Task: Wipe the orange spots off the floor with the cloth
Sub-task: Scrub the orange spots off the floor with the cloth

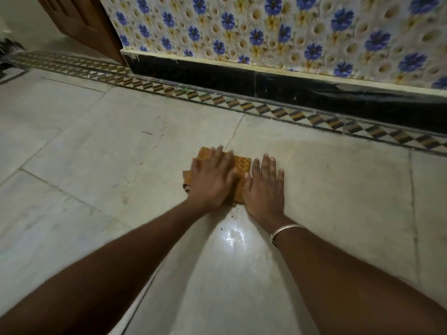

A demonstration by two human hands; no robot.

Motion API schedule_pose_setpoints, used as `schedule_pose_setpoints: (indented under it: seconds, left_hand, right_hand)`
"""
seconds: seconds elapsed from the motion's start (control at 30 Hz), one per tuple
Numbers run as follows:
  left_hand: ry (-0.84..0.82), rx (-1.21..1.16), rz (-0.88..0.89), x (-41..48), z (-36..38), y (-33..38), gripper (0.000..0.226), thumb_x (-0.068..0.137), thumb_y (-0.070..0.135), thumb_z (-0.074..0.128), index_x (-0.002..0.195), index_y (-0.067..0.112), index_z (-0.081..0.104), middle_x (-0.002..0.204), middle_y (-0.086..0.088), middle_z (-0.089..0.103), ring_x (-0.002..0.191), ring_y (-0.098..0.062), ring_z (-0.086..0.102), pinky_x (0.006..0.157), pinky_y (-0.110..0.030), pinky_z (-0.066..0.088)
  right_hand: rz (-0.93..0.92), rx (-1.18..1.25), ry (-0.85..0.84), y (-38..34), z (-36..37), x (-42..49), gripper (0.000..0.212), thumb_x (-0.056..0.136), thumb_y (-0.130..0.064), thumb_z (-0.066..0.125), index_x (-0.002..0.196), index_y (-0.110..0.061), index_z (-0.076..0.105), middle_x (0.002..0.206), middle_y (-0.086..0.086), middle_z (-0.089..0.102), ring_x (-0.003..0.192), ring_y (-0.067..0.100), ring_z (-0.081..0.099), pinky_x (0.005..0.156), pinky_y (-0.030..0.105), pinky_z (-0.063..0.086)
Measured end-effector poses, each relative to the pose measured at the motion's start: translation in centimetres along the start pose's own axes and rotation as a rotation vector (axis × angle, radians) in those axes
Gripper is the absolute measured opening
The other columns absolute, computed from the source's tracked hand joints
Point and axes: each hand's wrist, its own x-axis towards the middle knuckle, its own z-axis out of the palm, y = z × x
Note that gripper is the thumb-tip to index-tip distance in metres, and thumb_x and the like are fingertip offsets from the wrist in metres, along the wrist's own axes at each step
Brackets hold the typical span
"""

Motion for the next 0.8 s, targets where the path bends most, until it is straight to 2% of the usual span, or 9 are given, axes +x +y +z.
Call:
schedule_pose_setpoints:
  seconds: [0.03,0.1,0.23,0.3,0.4,0.53,0.63,0.7,0.8]
  left_hand:
    - [-0.042,0.111,0.031,0.8,1.5,0.6,0.063,0.109,0.054,0.017,0.166,0.028,0.013,0.175,-0.003,0.003,0.161,-0.023,-0.002,0.125,-0.058,-0.003]
    - [-0.034,0.206,0.006,3.0,2.9,0.4,0.064,0.108,0.056,0.012,0.167,0.029,0.007,0.175,-0.002,-0.003,0.161,-0.024,-0.007,0.125,-0.061,-0.006]
    - [-0.026,0.148,-0.297,4.5,1.7,-3.4,0.068,0.105,0.059,0.006,0.166,0.030,0.003,0.175,-0.004,-0.003,0.161,-0.030,-0.005,0.124,-0.066,-0.002]
    - [0.035,0.161,-0.365,2.0,2.1,-2.4,0.071,0.103,0.058,0.004,0.167,0.027,0.006,0.175,-0.009,0.000,0.160,-0.034,-0.001,0.123,-0.068,0.000]
    - [-0.013,0.184,-0.263,-0.9,3.1,1.4,0.071,0.103,0.058,0.005,0.166,0.026,0.000,0.174,-0.010,-0.008,0.160,-0.035,-0.008,0.123,-0.065,-0.009]
    - [-0.037,0.167,-0.204,5.7,2.1,-0.9,0.068,0.104,0.061,0.007,0.165,0.034,-0.004,0.174,-0.007,-0.012,0.160,-0.030,-0.013,0.124,-0.064,-0.008]
    - [-0.001,0.107,-0.469,5.3,1.4,-4.8,0.066,0.105,0.062,0.011,0.165,0.037,-0.002,0.174,-0.013,-0.009,0.160,-0.034,-0.011,0.124,-0.064,-0.008]
    - [0.049,0.103,-0.553,2.0,1.9,-3.6,0.067,0.106,0.059,0.011,0.166,0.032,-0.001,0.173,-0.018,-0.006,0.159,-0.037,-0.009,0.123,-0.066,-0.006]
    - [0.021,0.096,-0.351,0.1,3.4,0.9,0.070,0.105,0.058,0.015,0.165,0.029,-0.006,0.172,-0.020,-0.011,0.159,-0.039,-0.011,0.124,-0.065,-0.006]
  right_hand:
    - [0.001,-0.020,0.016,0.0,0.3,0.1,0.070,0.102,-0.041,0.007,0.161,-0.009,0.027,0.170,0.015,0.017,0.159,0.028,0.008,0.128,0.051,0.005]
    - [0.003,-0.052,0.041,0.0,0.8,0.1,0.073,0.100,-0.042,0.006,0.160,-0.008,0.029,0.168,0.016,0.021,0.158,0.029,0.013,0.128,0.052,0.007]
    - [-0.001,-0.069,0.014,-0.1,1.3,-0.3,0.069,0.103,-0.043,0.014,0.161,-0.007,0.024,0.169,0.017,0.019,0.158,0.030,0.012,0.127,0.054,0.010]
    - [-0.012,-0.079,0.020,0.1,1.2,0.0,0.067,0.105,-0.042,0.016,0.162,-0.008,0.020,0.170,0.017,0.014,0.159,0.030,0.008,0.127,0.054,0.007]
    - [-0.043,-0.089,0.018,-0.1,1.3,0.4,0.065,0.105,-0.041,0.015,0.163,-0.012,0.017,0.171,0.015,0.009,0.159,0.028,0.003,0.127,0.055,0.007]
    - [-0.043,-0.073,0.014,0.0,1.3,0.3,0.063,0.106,-0.041,0.017,0.163,-0.015,0.022,0.171,0.013,0.012,0.159,0.029,0.006,0.126,0.056,0.012]
    - [-0.079,-0.108,0.011,0.0,0.8,0.1,0.064,0.107,-0.044,0.016,0.165,-0.019,0.004,0.172,0.010,-0.003,0.159,0.027,-0.005,0.127,0.055,0.009]
    - [-0.124,-0.094,0.028,-0.2,0.5,0.1,0.065,0.108,-0.045,0.016,0.164,-0.020,-0.003,0.172,0.009,-0.008,0.159,0.026,-0.008,0.128,0.053,0.007]
    - [-0.124,-0.086,0.038,-0.3,0.5,0.2,0.063,0.108,-0.043,0.012,0.165,-0.018,0.001,0.172,0.009,-0.006,0.159,0.026,-0.005,0.128,0.052,0.010]
